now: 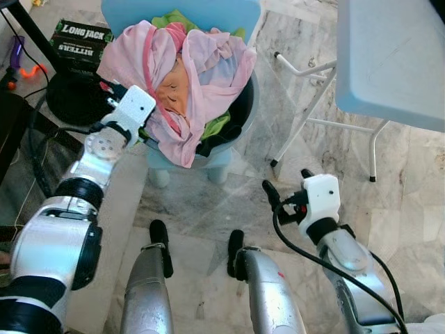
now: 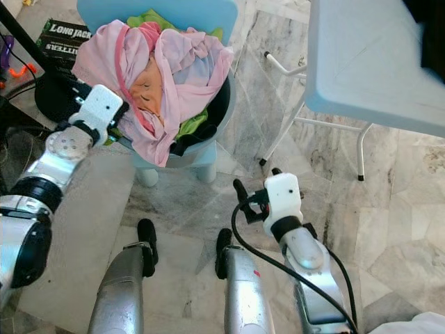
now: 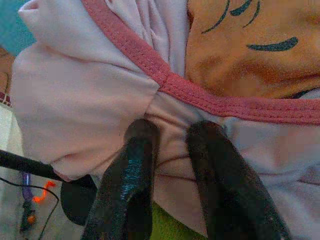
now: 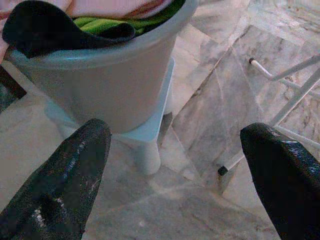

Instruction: Hang hanger

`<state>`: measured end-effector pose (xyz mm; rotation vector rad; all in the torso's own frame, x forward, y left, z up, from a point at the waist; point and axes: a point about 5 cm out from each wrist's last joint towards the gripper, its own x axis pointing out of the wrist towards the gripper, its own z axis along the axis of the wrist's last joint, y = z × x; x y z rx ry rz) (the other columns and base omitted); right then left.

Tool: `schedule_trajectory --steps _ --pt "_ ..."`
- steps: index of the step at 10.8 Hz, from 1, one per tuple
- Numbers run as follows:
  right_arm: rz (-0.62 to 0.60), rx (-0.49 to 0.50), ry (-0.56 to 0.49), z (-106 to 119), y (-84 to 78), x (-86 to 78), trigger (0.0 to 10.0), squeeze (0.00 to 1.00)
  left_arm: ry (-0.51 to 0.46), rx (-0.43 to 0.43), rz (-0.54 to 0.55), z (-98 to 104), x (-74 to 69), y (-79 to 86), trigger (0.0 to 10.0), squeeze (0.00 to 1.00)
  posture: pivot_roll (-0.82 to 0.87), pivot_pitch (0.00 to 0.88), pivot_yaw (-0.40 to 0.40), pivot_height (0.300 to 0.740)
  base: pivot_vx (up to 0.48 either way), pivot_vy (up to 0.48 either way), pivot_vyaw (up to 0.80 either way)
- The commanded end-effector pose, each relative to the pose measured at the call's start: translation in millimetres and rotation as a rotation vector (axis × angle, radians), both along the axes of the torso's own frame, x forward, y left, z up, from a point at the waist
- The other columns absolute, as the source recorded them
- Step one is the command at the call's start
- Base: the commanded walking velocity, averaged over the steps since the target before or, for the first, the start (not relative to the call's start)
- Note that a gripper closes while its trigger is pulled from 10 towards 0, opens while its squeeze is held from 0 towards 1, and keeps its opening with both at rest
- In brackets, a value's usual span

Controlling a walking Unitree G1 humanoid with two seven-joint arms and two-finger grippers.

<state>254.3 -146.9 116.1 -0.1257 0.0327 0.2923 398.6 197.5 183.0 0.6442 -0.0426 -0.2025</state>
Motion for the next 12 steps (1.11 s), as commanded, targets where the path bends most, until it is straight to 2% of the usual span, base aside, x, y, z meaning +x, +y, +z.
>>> schedule_trajectory --steps 1,4,6,7,9,10,11,12 --pt "-0.012 -0.003 0.045 -10 -3.9 -5.4 10.0 0.00 0.046 -0.015 -0.006 -9 -1.1 -3.3 0.0 0.00 -0.19 0.514 -0.132 0.740 0.000 0.000 0.00" --pt "-0.020 0.001 0.043 -10 -4.3 -6.2 10.0 0.00 0.052 -0.085 -0.049 -11 0.6 -22.5 0.0 0.00 -0.19 0.511 -0.122 0.740 0.000 0.000 0.00" --pt "-0.021 0.001 0.041 -10 -3.9 -5.4 10.0 0.00 0.043 -0.175 -0.118 -8 3.0 -57.9 0.0 0.00 -0.19 0.507 -0.121 0.740 0.000 0.000 0.00" --pt "-0.021 0.001 0.041 -10 -3.6 -5.4 10.0 0.00 0.045 -0.209 -0.141 -8 2.8 -69.3 0.0 0.00 -0.19 0.507 -0.121 0.740 0.000 0.000 0.00" --pt "-0.022 0.005 0.039 -10 -1.9 -6.1 10.0 0.00 0.048 -0.256 -0.238 -15 -4.3 -103.2 0.0 0.00 -0.19 0.501 -0.114 0.740 0.000 0.000 0.00" --pt "-0.022 0.006 0.039 -10 -1.4 -6.2 10.0 0.00 0.043 -0.252 -0.256 -17 -6.7 -106.1 0.0 0.00 -0.19 0.502 -0.112 0.740 0.000 0.000 0.00" --pt "-0.024 0.011 0.042 -11 -0.6 -6.6 10.0 0.00 0.017 -0.224 -0.257 -19 -8.9 -100.0 0.0 0.00 -0.18 0.505 -0.108 0.740 0.000 0.000 0.00" --pt "-0.024 0.013 0.043 -12 -0.4 -6.7 10.0 0.00 -0.066 -0.198 -0.251 -8 -11.2 -88.5 0.0 0.00 -0.16 0.506 -0.100 0.740 0.000 0.000 0.00"
